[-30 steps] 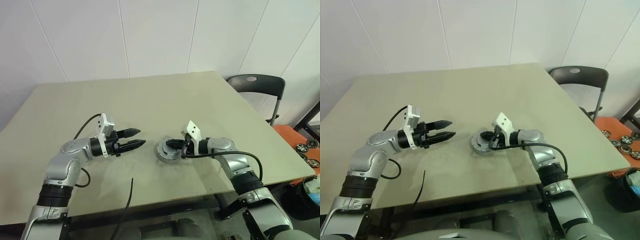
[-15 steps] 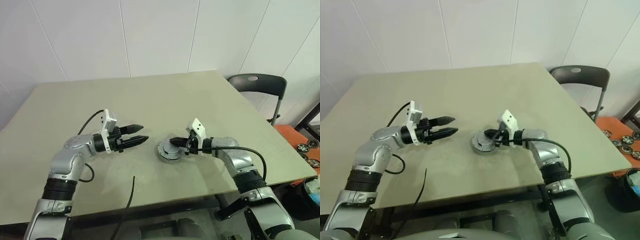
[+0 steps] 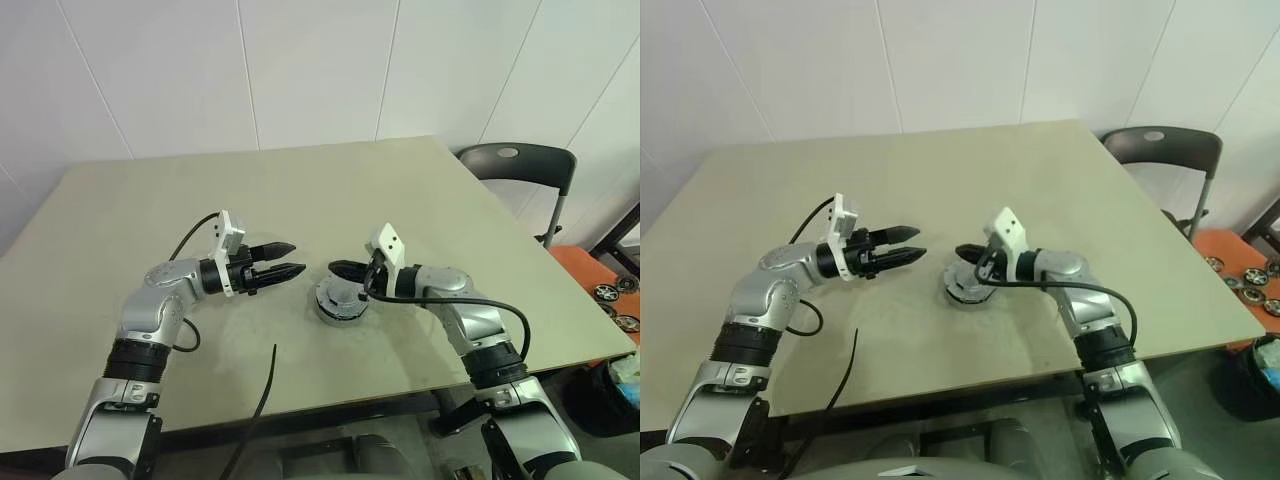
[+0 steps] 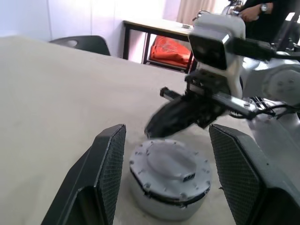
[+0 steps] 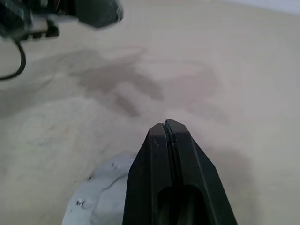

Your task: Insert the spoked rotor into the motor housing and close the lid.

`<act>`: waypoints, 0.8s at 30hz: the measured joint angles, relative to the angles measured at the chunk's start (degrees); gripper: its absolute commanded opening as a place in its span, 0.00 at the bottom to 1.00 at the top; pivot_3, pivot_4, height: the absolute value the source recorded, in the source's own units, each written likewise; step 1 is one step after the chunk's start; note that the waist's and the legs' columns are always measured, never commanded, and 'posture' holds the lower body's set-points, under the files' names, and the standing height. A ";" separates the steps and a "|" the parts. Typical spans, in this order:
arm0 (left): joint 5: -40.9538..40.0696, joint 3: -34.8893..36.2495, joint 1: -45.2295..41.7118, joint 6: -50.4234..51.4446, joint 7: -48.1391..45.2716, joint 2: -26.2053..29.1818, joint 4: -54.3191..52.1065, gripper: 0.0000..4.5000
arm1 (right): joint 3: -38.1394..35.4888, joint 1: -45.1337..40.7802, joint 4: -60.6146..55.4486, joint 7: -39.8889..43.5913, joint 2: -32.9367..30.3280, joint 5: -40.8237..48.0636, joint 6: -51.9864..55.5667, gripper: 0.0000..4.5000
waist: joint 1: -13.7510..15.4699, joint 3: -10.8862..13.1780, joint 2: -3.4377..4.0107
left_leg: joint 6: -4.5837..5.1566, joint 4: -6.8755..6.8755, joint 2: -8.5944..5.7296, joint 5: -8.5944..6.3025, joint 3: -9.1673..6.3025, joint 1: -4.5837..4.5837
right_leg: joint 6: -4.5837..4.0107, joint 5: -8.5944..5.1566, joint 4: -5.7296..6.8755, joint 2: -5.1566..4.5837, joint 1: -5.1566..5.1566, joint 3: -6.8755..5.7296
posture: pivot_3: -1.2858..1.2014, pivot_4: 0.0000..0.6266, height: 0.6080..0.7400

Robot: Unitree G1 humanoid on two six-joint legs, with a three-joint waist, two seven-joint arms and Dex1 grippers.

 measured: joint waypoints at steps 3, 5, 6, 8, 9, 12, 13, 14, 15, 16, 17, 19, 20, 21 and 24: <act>0.00 0.00 0.93 0.34 -0.26 0.62 -1.36 0.67 | 1.05 0.18 0.00 -0.45 0.09 -1.40 -1.72 0.00 | 0.00 0.00 0.00 | 0.00 0.01 0.00 0.00 0.00 0.02 | 0.00 -0.01 0.01 0.00 0.01 0.00 | 0.52 0.00 1.00; -0.07 0.00 1.40 1.20 -0.38 0.94 -2.02 0.67 | 1.15 0.20 0.00 -0.89 0.05 -2.24 -3.13 0.00 | 0.00 0.00 0.00 | 0.00 0.01 -0.01 0.00 0.00 0.02 | 0.03 -0.03 0.02 0.01 0.02 -0.01 | 0.52 0.00 1.00; -0.18 -0.04 1.56 1.50 -0.42 0.94 -2.28 0.67 | 1.34 0.30 0.00 -1.22 0.01 -3.10 -4.11 0.00 | 0.01 0.00 0.00 | 0.00 0.01 0.00 0.00 -0.01 0.02 | 0.06 -0.05 0.02 0.01 0.02 -0.01 | 0.52 0.00 1.00; -0.26 -0.05 1.48 1.63 -0.59 0.89 -2.57 0.67 | 2.07 0.63 0.04 -2.90 -0.05 -5.28 -6.84 0.00 | -0.01 0.00 0.00 | 0.00 0.01 -0.01 0.00 0.00 0.03 | 0.05 -0.05 0.02 0.01 0.02 -0.01 | 0.52 0.00 1.00; -0.25 -0.08 1.42 1.61 -0.65 0.75 -2.56 0.67 | 2.30 0.71 0.07 -3.94 -0.05 -6.22 -8.04 0.00 | -0.02 0.00 0.00 | 0.00 0.01 -0.01 0.00 0.00 0.02 | 0.05 -0.05 0.01 0.01 0.01 -0.01 | 0.52 0.00 1.00; -0.11 -0.40 0.69 1.13 -0.70 -0.94 -1.93 0.67 | 1.84 0.87 0.04 -7.02 -0.24 -7.87 -10.29 0.00 | 0.14 0.00 -0.01 | 0.00 0.02 -0.02 0.00 -0.01 0.01 | 0.00 -0.01 0.00 0.01 0.03 -0.01 | 0.52 0.00 1.00; 0.20 -0.71 0.05 0.92 -0.83 -1.59 -1.32 0.67 | 1.74 0.96 -0.06 -8.05 -0.52 -8.68 -10.92 0.04 | 0.16 -0.01 -0.01 | 0.00 0.03 -0.04 0.00 -0.01 0.01 | -0.01 -0.01 -0.01 0.00 0.04 -0.01 | 0.52 0.00 1.00; 0.49 -1.00 -0.56 0.44 -1.18 -1.88 -0.70 0.67 | 1.79 1.47 -0.43 -8.80 -1.24 -9.85 -11.77 0.08 | 0.16 -0.01 -0.02 | 0.00 0.03 -0.04 0.00 -0.01 0.01 | -0.01 -0.01 -0.02 0.00 0.04 -0.01 | 0.52 0.00 1.00; 0.81 -1.18 -0.80 -0.12 -1.44 -1.87 -0.50 0.67 | 1.83 2.13 -0.79 -9.00 -1.97 -10.42 -12.15 0.12 | 0.13 -0.01 -0.02 | 0.00 0.02 -0.04 0.00 -0.01 0.01 | -0.01 -0.01 -0.03 0.00 0.04 -0.01 | 0.52 0.00 1.00; 1.16 -1.33 -1.08 -0.56 -1.99 -1.83 -0.02 0.67 | 1.82 3.22 -1.45 -8.95 -2.86 -10.88 -12.28 0.18 | 0.10 -0.01 -0.02 | 0.00 0.01 -0.04 0.00 0.00 0.01 | -0.01 -0.01 -0.03 0.00 0.04 0.00 | 0.52 0.00 1.00; 1.46 -1.44 -1.44 -0.89 -2.69 -1.66 1.07 0.67 | 1.81 4.75 -2.73 -8.51 -3.66 -10.85 -12.09 0.26 | 0.09 -0.01 -0.02 | 0.03 0.00 -0.04 -0.01 0.00 0.01 | -0.01 -0.01 -0.03 0.01 0.04 -0.01 | 0.52 0.00 1.00; 1.83 -1.52 -2.23 -1.33 -3.66 -1.32 3.22 0.67 | 1.88 6.81 -5.02 -7.26 -4.31 -10.18 -11.39 0.41 | -0.02 0.00 -0.01 | 0.03 0.00 -0.04 -0.02 0.00 0.01 | 0.01 -0.03 -0.02 0.03 0.02 -0.01 | 0.52 0.00 1.00; 2.07 -1.68 -2.84 -1.61 -4.10 -1.33 4.36 0.67 | 1.89 7.50 -6.39 -6.65 -4.70 -9.81 -10.81 0.48 | -0.02 0.00 0.00 | 0.03 0.01 -0.04 -0.02 0.00 0.02 | 0.06 -0.05 -0.01 0.04 0.03 0.00 | 0.52 0.00 1.00; 2.51 -1.77 -3.65 -2.04 -4.63 -1.34 5.80 0.67 | 1.90 7.94 -8.11 -5.95 -5.07 -9.42 -9.78 0.57 | -0.03 0.00 0.00 | 0.03 0.03 -0.04 -0.01 0.01 0.03 | 0.09 -0.08 0.00 0.04 0.04 0.00 | 0.52 0.00 1.00; 3.21 -1.80 -5.82 -3.35 -5.26 -1.61 8.68 0.67 | 1.77 8.84 -12.81 -3.81 -6.31 -7.02 -6.05 0.71 | 0.06 -0.01 -0.02 | 0.03 0.06 -0.03 -0.01 -0.01 0.08 | 0.15 -0.12 -0.01 0.05 0.12 -0.02 | 0.52 0.00 1.00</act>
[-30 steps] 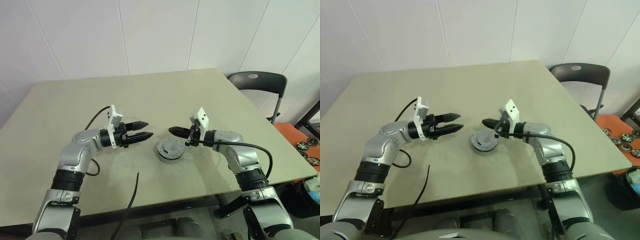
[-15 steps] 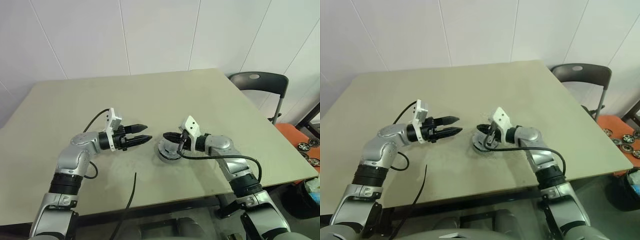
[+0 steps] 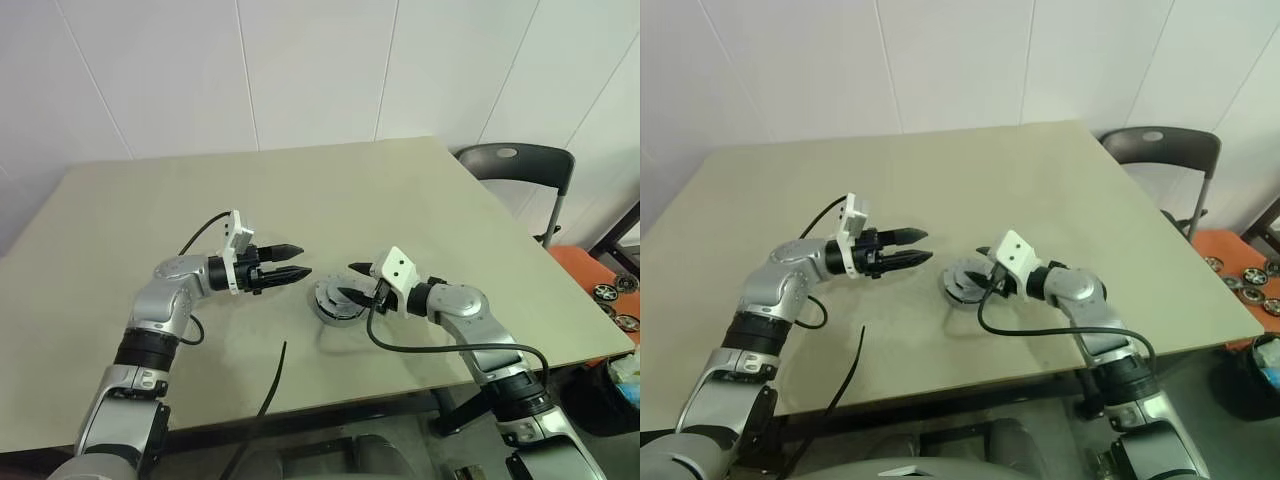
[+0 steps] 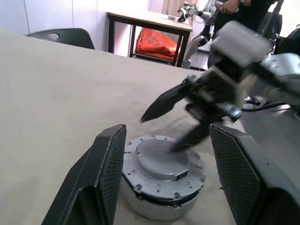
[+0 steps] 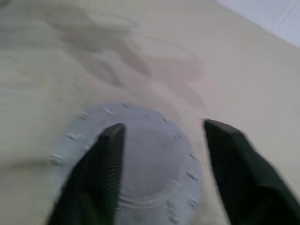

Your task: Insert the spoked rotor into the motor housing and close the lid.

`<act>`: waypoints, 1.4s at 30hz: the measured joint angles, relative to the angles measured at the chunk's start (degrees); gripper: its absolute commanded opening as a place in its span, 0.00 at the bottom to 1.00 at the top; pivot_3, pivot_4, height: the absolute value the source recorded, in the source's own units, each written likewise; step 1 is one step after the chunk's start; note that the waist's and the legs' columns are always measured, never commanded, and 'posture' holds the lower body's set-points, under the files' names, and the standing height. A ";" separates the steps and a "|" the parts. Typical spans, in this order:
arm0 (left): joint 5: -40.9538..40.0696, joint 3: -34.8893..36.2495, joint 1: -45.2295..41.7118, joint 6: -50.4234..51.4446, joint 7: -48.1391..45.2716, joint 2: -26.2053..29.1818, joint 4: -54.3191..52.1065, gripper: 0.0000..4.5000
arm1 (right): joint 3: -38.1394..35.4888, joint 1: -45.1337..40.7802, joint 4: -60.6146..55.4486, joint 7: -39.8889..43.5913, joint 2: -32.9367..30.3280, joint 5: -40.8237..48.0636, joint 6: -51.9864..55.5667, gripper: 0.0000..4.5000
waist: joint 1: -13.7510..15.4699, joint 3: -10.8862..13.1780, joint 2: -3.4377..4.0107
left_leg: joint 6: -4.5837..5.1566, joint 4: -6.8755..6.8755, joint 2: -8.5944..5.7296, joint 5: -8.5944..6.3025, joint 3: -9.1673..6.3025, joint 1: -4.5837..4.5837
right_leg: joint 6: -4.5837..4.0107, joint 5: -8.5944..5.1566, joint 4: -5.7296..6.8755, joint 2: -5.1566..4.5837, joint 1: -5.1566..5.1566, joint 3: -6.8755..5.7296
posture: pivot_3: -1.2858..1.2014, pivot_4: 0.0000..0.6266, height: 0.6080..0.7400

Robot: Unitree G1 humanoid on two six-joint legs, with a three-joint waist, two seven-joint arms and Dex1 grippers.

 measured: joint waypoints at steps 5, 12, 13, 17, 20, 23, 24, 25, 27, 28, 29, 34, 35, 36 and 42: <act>0.85 -0.07 -1.74 -2.02 -1.11 -1.80 2.67 0.67 | -0.14 0.49 -2.08 1.00 -0.63 2.36 4.04 0.71 | 0.08 -0.01 -0.01 | 0.00 0.01 -0.01 0.00 0.01 -0.02 | -0.03 0.02 -0.04 -0.02 0.01 0.01 | 0.52 0.00 1.00; 1.29 -0.39 -1.72 -2.60 -1.70 -2.47 3.87 0.67 | -0.44 0.89 -2.18 0.23 -0.54 3.19 5.70 0.71 | 0.09 0.00 -0.01 | 0.01 0.00 0.00 -0.01 0.00 -0.02 | -0.05 0.04 -0.02 -0.01 -0.02 0.00 | 0.52 0.00 1.00; 1.32 -0.39 -1.72 -2.73 -1.76 -2.46 3.95 0.67 | -0.46 0.88 -2.16 -0.22 -0.34 3.21 5.77 0.71 | 0.09 0.00 -0.02 | 0.01 0.01 0.00 -0.01 0.00 -0.02 | -0.04 0.03 -0.02 -0.01 -0.01 0.00 | 0.52 0.00 1.00; 1.39 -0.39 -1.73 -2.76 -1.80 -2.46 4.00 0.67 | -0.49 0.88 -1.74 -1.16 1.14 3.74 6.77 0.71 | 0.08 0.00 -0.02 | 0.01 0.01 0.00 -0.01 0.00 -0.02 | -0.04 0.03 -0.02 -0.01 -0.01 0.01 | 0.52 0.00 1.00; 1.77 -0.46 -1.73 -2.78 -2.31 -2.15 4.00 0.67 | -0.32 0.93 -0.20 -1.26 1.90 3.81 7.18 0.71 | 0.07 0.00 -0.02 | 0.01 0.01 0.00 -0.01 0.00 -0.03 | -0.08 0.06 -0.02 -0.02 -0.02 0.00 | 0.52 0.00 1.00; 2.09 -0.47 -2.04 -2.78 -3.25 -0.89 4.07 0.67 | 0.05 1.54 0.69 -1.07 2.19 3.90 8.03 0.71 | 0.07 0.00 -0.02 | 0.01 0.01 0.00 -0.01 0.00 -0.03 | -0.09 0.06 -0.01 -0.01 -0.02 0.00 | 0.52 0.00 1.00; 2.09 -0.46 -2.31 -2.78 -3.50 -0.55 4.07 0.67 | 0.11 1.77 0.85 -1.06 2.32 3.90 8.06 0.71 | 0.07 0.00 -0.01 | 0.01 0.01 0.00 -0.01 0.00 -0.03 | -0.08 0.06 -0.01 -0.02 -0.02 0.00 | 0.52 0.00 1.00; 2.09 -0.46 -2.58 -2.77 -3.68 -0.16 4.07 0.67 | 0.16 1.79 0.87 -1.06 2.56 3.90 8.06 0.71 | 0.07 0.00 -0.02 | 0.01 0.01 0.00 -0.01 0.00 -0.02 | -0.07 0.05 -0.01 -0.02 -0.01 0.00 | 0.52 0.00 1.00; 2.09 -0.49 -2.84 -2.68 -4.24 0.43 3.97 0.67 | 0.30 1.78 0.88 -1.06 2.81 3.89 8.05 0.71 | 0.05 -0.01 -0.02 | 0.01 0.01 0.00 -0.01 0.01 0.00 | -0.05 0.04 -0.01 -0.02 0.00 0.00 | 0.52 0.00 1.00; 2.09 -0.63 -2.68 -2.40 -4.88 1.03 3.65 0.67 | 0.43 1.75 0.93 -1.08 3.02 3.89 8.02 0.71 | 0.01 -0.01 -0.02 | 0.01 0.01 0.00 -0.01 0.00 0.00 | -0.05 0.04 0.00 -0.01 -0.01 0.00 | 0.52 0.00 1.00; 2.09 -0.81 -2.40 -1.97 -5.50 1.66 3.07 0.67 | 0.44 1.73 0.99 -1.08 3.13 3.88 7.98 0.71 | -0.09 -0.01 -0.02 | 0.01 0.01 0.00 -0.01 0.01 0.00 | -0.05 0.04 0.00 -0.01 -0.01 0.00 | 0.52 0.00 1.00; 2.13 -1.54 0.23 -0.76 -8.86 4.80 0.43 0.67 | 0.44 1.34 1.70 -1.15 3.37 3.84 7.83 0.71 | -0.05 -0.01 -0.02 | 0.01 0.00 0.02 -0.01 0.00 0.02 | -0.05 0.04 0.03 0.00 -0.01 -0.01 | 0.52 0.00 1.00; 2.25 -1.73 0.79 -0.72 -9.61 5.61 0.07 0.67 | 0.43 1.34 1.77 -1.15 3.40 3.84 7.75 0.71 | -0.05 -0.01 -0.02 | 0.01 0.00 0.02 -0.01 0.00 0.02 | -0.04 0.03 0.05 0.00 -0.01 0.00 | 0.52 0.00 1.00; 2.47 -2.17 1.16 -0.68 -10.20 6.43 -0.29 0.67 | 0.43 1.32 1.83 -1.15 3.41 3.84 7.69 0.71 | -0.06 -0.01 -0.03 | 0.01 0.01 0.03 -0.01 0.00 0.02 | -0.04 0.02 0.04 0.00 0.00 0.00 | 0.52 0.00 1.00; 3.12 -2.89 3.51 -0.50 -12.70 9.80 -2.93 0.67 | 0.47 0.88 3.02 -1.12 3.53 3.77 6.71 0.71 | -0.13 -0.01 -0.02 | 0.01 0.00 0.04 -0.01 0.02 0.03 | -0.04 0.03 0.04 -0.01 -0.01 0.01 | 0.52 0.00 1.00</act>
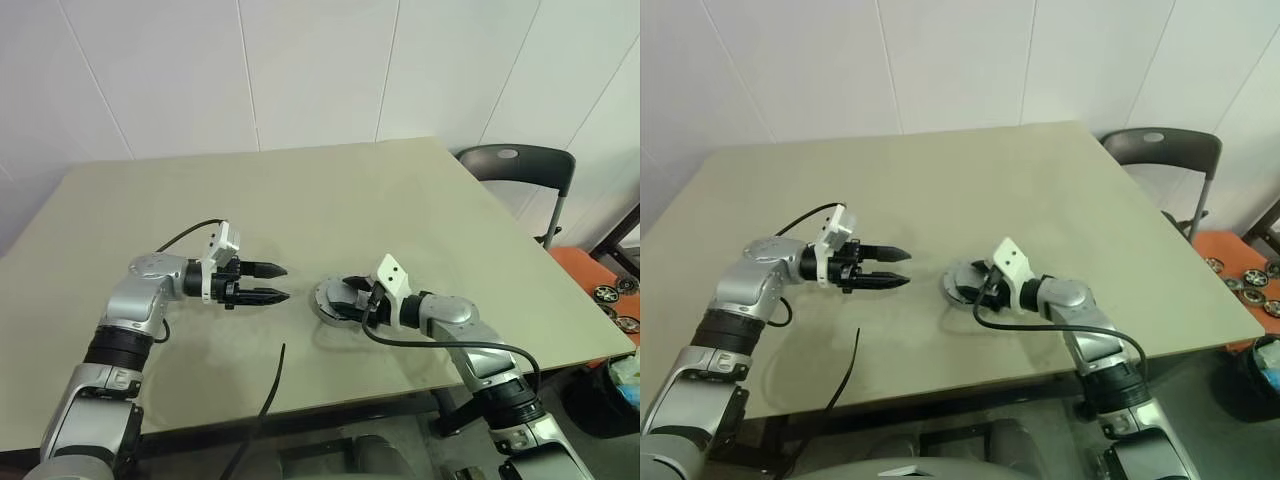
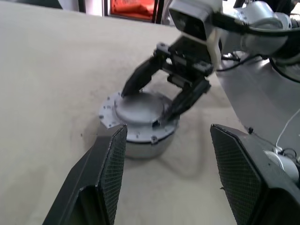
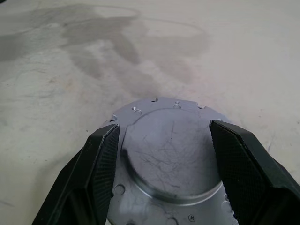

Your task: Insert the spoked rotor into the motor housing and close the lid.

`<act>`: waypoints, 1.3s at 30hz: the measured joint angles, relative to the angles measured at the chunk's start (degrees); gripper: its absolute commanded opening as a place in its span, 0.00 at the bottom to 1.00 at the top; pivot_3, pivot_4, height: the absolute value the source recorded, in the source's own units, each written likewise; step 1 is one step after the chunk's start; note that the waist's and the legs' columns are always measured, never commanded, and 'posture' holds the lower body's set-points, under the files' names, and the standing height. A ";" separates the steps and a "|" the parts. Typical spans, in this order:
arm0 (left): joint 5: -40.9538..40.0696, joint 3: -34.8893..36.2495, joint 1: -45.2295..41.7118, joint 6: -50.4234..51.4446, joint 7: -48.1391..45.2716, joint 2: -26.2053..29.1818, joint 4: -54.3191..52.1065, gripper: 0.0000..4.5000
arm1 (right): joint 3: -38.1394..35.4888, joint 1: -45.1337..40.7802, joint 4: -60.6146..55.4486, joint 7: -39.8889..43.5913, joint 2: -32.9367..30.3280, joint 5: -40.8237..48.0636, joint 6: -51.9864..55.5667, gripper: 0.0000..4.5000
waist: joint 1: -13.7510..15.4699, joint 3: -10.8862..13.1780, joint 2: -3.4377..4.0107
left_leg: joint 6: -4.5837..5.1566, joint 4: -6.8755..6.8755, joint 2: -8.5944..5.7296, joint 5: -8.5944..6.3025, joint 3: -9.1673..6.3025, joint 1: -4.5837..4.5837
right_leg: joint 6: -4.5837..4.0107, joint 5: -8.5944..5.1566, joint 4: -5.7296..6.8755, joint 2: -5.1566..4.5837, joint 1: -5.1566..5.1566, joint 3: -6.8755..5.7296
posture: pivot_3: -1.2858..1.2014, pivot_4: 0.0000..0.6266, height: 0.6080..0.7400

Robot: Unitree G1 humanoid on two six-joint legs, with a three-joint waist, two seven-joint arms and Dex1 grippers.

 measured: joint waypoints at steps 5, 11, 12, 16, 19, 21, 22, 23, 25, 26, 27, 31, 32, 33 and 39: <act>0.07 -0.56 4.11 0.21 -1.56 1.92 -2.79 0.67 | -0.02 -0.77 1.02 0.18 0.53 0.12 0.07 0.71 | 0.07 0.00 0.00 | 0.00 0.01 0.03 0.00 -0.02 0.01 | -0.05 -0.07 0.01 0.01 0.01 -0.01 | 0.52 0.00 1.00; 0.07 -0.74 4.88 0.29 -1.81 2.44 -4.81 0.67 | 0.23 -1.84 1.78 0.82 1.24 0.13 0.88 0.71 | 0.08 0.00 -0.01 | 0.00 0.03 0.02 0.00 -0.01 0.00 | -0.06 -0.09 0.02 0.00 0.02 -0.01 | 0.52 0.00 1.00; 0.07 -0.74 4.88 0.30 -1.67 2.39 -4.81 0.67 | 0.23 -2.11 2.12 0.85 1.38 0.13 0.87 0.71 | 0.08 0.00 -0.01 | 0.00 0.03 0.02 0.00 -0.01 0.00 | -0.04 -0.07 0.02 0.00 0.01 -0.01 | 0.52 0.00 1.00; 0.07 -0.74 4.85 0.35 -0.89 1.82 -4.82 0.67 | 0.24 -2.34 2.31 0.96 1.60 0.10 1.08 0.71 | 0.08 0.00 -0.01 | 0.00 0.03 0.02 0.00 -0.02 0.00 | 0.00 -0.02 0.03 0.00 0.01 -0.01 | 0.52 0.00 1.00; 0.07 -0.74 4.62 0.35 -0.48 1.64 -4.76 0.67 | 0.24 -2.33 2.36 1.24 1.54 0.10 0.80 0.84 | 0.08 0.00 -0.01 | 0.00 0.03 0.02 0.00 -0.02 0.00 | 0.00 -0.02 0.03 0.00 0.01 -0.01 | 0.52 0.00 1.00; 0.08 -0.73 4.09 0.22 -0.17 1.51 -4.57 0.67 | 0.25 -2.31 2.31 2.30 1.14 0.18 0.76 0.98 | 0.13 0.00 0.00 | 0.00 0.03 0.01 0.00 -0.02 0.00 | 0.01 -0.03 0.02 0.00 0.01 -0.02 | 0.52 0.00 1.00; 0.10 -0.73 3.87 0.15 -0.03 1.45 -4.34 0.67 | 0.25 -2.30 2.20 2.77 0.82 0.22 0.86 1.00 | 0.14 0.00 0.00 | 0.00 0.03 0.01 0.00 -0.02 0.00 | 0.01 -0.03 0.02 0.00 0.01 -0.02 | 0.52 0.00 1.00; 0.14 -0.73 3.76 0.10 0.12 1.38 -4.10 0.67 | 0.25 -2.31 2.04 3.06 0.55 0.26 1.14 1.00 | 0.11 0.00 -0.01 | 0.00 0.03 0.01 0.00 -0.01 0.00 | 0.01 -0.02 0.01 0.00 0.01 -0.01 | 0.52 0.00 1.00; 0.15 -0.74 3.63 -0.03 0.23 1.14 -3.64 0.67 | 0.11 -2.31 1.93 2.99 0.39 0.24 1.63 1.00 | 0.10 0.00 -0.01 | 0.00 0.03 0.00 0.00 -0.01 -0.01 | 0.00 -0.02 0.02 0.00 0.01 -0.01 | 0.52 0.00 1.00; 0.17 -0.78 3.41 -0.05 0.27 0.95 -3.36 0.67 | 0.02 -2.31 1.81 2.93 0.33 0.24 1.93 1.00 | 0.11 0.00 -0.01 | 0.00 0.03 0.01 0.00 -0.02 -0.01 | 0.00 -0.01 0.02 0.00 0.01 -0.02 | 0.52 0.00 1.00; 0.17 -0.81 3.14 -0.08 0.28 0.77 -3.09 0.67 | 0.00 -2.31 1.70 2.93 0.30 0.24 2.14 1.00 | 0.11 0.00 -0.01 | 0.00 0.03 0.00 0.00 -0.02 0.00 | 0.00 -0.02 0.02 0.00 0.01 -0.02 | 0.52 0.00 1.00; 0.21 -0.94 1.87 -0.40 0.27 0.49 -2.20 0.67 | -0.01 -2.29 1.21 2.91 0.18 0.19 2.87 1.00 | 0.10 -0.01 -0.01 | 0.00 0.03 0.00 0.00 -0.02 0.00 | 0.01 -0.01 0.03 0.00 0.01 -0.02 | 0.52 0.00 1.00; 0.22 -0.96 1.76 -0.54 0.27 0.43 -1.97 0.67 | 0.01 -2.28 1.20 2.81 0.12 0.08 2.88 1.00 | 0.10 -0.01 -0.01 | 0.00 0.03 0.00 0.00 -0.02 0.00 | 0.01 -0.01 0.02 0.00 0.01 -0.02 | 0.52 0.00 1.00; 0.25 -1.00 1.75 -0.72 0.28 0.37 -1.86 0.67 | 0.03 -2.25 1.22 2.68 0.07 0.02 2.88 1.00 | 0.10 -0.01 -0.01 | 0.00 0.03 0.00 0.00 -0.01 -0.01 | 0.01 -0.01 0.02 0.00 0.00 -0.02 | 0.52 0.00 1.00; 0.83 -1.07 1.62 -1.61 0.45 -0.59 -0.74 0.67 | 0.06 -2.25 1.53 2.31 0.08 0.00 2.80 1.00 | 0.09 -0.01 -0.01 | 0.00 0.03 0.00 0.00 -0.02 0.00 | 0.00 -0.01 0.03 0.01 0.01 -0.02 | 0.52 0.00 1.00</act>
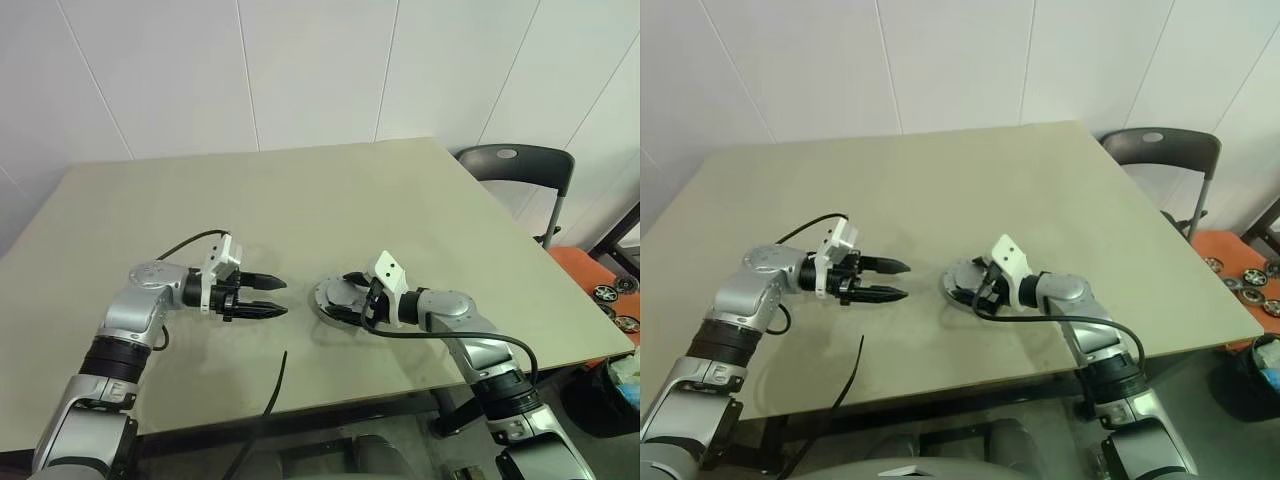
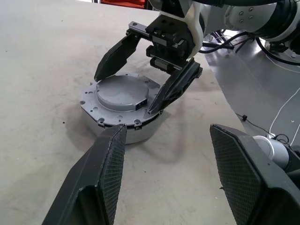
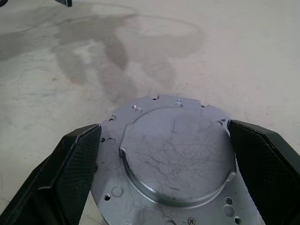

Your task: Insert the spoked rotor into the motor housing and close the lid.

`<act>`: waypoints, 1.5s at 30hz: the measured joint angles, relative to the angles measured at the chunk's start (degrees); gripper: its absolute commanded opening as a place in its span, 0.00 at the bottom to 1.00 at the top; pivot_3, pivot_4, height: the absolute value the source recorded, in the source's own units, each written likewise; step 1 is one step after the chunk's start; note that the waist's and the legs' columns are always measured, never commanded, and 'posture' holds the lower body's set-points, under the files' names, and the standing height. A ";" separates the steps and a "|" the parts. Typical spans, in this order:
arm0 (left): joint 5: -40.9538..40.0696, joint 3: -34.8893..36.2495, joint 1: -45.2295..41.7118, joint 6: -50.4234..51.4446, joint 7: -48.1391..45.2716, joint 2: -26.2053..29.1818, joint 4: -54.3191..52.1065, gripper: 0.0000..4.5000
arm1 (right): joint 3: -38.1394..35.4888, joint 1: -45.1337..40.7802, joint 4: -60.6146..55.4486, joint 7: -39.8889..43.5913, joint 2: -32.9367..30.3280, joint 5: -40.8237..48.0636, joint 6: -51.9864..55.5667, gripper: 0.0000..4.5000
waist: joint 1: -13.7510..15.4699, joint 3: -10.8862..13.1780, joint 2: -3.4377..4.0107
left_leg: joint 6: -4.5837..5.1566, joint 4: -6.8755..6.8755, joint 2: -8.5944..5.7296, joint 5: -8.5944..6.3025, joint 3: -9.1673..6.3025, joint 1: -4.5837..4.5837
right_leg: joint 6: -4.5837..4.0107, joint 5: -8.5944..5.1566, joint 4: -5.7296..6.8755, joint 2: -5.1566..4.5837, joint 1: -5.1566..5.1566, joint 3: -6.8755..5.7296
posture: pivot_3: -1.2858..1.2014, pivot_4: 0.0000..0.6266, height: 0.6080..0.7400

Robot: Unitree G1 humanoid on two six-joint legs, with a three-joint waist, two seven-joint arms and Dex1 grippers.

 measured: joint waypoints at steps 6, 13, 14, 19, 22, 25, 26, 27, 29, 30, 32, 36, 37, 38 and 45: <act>0.38 0.01 0.01 -0.08 0.26 -0.10 -0.02 0.67 | 0.78 -0.42 2.09 -1.19 0.39 -1.14 -1.39 1.00 | -0.04 -0.02 -0.02 | 0.00 0.00 0.00 0.00 0.01 0.03 | 0.00 0.00 0.01 0.00 0.02 0.01 | 0.52 0.00 1.00; 0.38 0.04 0.64 0.09 0.99 -0.20 -0.66 0.67 | 1.12 -2.47 6.70 -1.43 1.10 -1.25 -2.32 1.00 | -0.02 -0.06 -0.07 | 0.00 -0.01 0.01 0.00 0.01 0.51 | -0.08 -0.14 0.00 0.00 0.53 0.01 | 0.52 0.00 1.00; 0.38 0.04 0.76 0.16 1.17 -0.20 -0.76 0.67 | 1.14 -2.46 6.85 -1.50 1.10 -1.25 -2.41 1.00 | -0.01 -0.06 -0.07 | 0.00 -0.01 0.02 0.00 0.00 0.62 | -0.08 -0.15 -0.01 0.00 0.65 0.01 | 0.52 0.00 1.00; 0.37 0.07 1.10 0.34 1.56 -0.19 -1.36 0.67 | 1.12 -2.22 6.86 -1.50 1.08 -1.17 -2.84 0.96 | -0.05 -0.06 -0.07 | 0.00 -0.01 0.03 0.00 0.01 0.78 | -0.08 -0.17 -0.01 0.00 0.80 0.01 | 0.52 0.00 1.00; 0.37 0.07 1.10 0.36 1.63 -0.20 -1.38 0.67 | 1.12 -2.22 6.97 -1.37 1.07 -1.16 -3.36 0.80 | -0.07 -0.06 -0.07 | 0.00 -0.02 0.03 0.00 0.01 0.78 | -0.08 -0.17 -0.01 0.00 0.78 0.01 | 0.52 0.00 1.00; 0.37 0.09 1.08 0.33 1.68 -0.20 -1.35 0.67 | 1.14 -2.22 7.22 -1.24 1.07 -1.15 -3.95 0.72 | -0.07 -0.06 -0.07 | 0.00 -0.02 0.03 0.00 0.01 0.78 | -0.08 -0.17 -0.01 0.00 0.79 0.02 | 0.52 0.00 1.00; 0.37 0.10 1.06 0.32 1.69 -0.20 -1.31 0.67 | 1.14 -2.22 7.27 -1.24 1.07 -1.15 -3.97 0.72 | -0.07 -0.06 -0.07 | 0.00 -0.02 0.03 0.00 0.01 0.78 | -0.08 -0.17 -0.01 0.00 0.79 0.02 | 0.52 0.00 1.00; 0.37 0.10 1.01 0.29 1.72 -0.20 -1.25 0.67 | 1.15 -2.23 7.33 -1.25 1.07 -1.15 -3.97 0.72 | -0.06 -0.06 -0.07 | 0.00 -0.02 0.03 0.00 0.01 0.78 | -0.08 -0.17 -0.01 0.00 0.79 0.02 | 0.52 0.00 1.00; 0.37 0.11 0.93 0.22 1.77 -0.20 -1.17 0.67 | 1.17 -2.25 7.37 -1.25 1.06 -1.15 -3.97 0.72 | -0.06 -0.06 -0.07 | 0.00 -0.02 0.03 0.00 0.01 0.78 | -0.08 -0.17 -0.01 0.00 0.79 0.02 | 0.52 0.00 1.00; 0.37 0.11 0.85 0.14 1.80 -0.22 -1.05 0.67 | 1.19 -2.28 7.40 -1.25 1.06 -1.15 -3.97 0.72 | -0.06 -0.06 -0.07 | 0.00 -0.02 0.03 0.00 0.01 0.78 | -0.08 -0.17 -0.01 0.00 0.79 0.02 | 0.52 0.00 1.00; 0.38 0.11 0.58 0.03 1.94 -0.31 -0.68 0.67 | 1.20 -2.31 7.45 -1.25 1.04 -1.16 -3.98 0.72 | -0.06 -0.06 -0.07 | 0.00 -0.02 0.03 0.00 0.01 0.78 | -0.08 -0.17 -0.01 0.00 0.79 0.02 | 0.52 0.00 1.00; 0.38 0.12 0.32 -0.16 2.09 -0.61 -0.25 0.67 | 1.20 -2.33 7.44 -1.24 1.03 -1.16 -4.00 0.72 | -0.07 -0.06 -0.07 | 0.00 -0.02 0.03 0.00 0.01 0.78 | -0.08 -0.17 -0.01 0.00 0.79 0.02 | 0.52 0.00 1.00; 0.39 0.12 0.31 -0.19 2.09 -0.61 -0.06 0.67 | 1.15 -2.33 7.35 -1.22 1.03 -1.06 -3.93 0.72 | -0.07 -0.06 -0.07 | 0.00 -0.02 0.03 0.00 0.00 0.78 | -0.08 -0.17 -0.01 0.00 0.78 0.02 | 0.52 0.00 1.00; 0.39 0.12 0.31 -0.23 2.09 -0.61 0.00 0.67 | 0.94 -2.32 7.31 -1.18 1.06 -0.70 -3.56 0.72 | -0.05 -0.05 -0.07 | 0.00 -0.02 0.03 0.00 0.00 0.77 | -0.08 -0.17 -0.01 0.00 0.78 0.02 | 0.52 0.00 1.00; 0.40 0.12 -0.06 -0.80 2.11 -0.61 0.59 0.67 | 0.49 -2.39 7.01 -1.08 1.10 0.13 -1.99 0.72 | -0.04 -0.05 -0.06 | 0.01 -0.03 0.03 -0.01 0.00 0.73 | -0.08 -0.17 -0.06 -0.01 0.77 0.01 | 0.52 0.00 1.00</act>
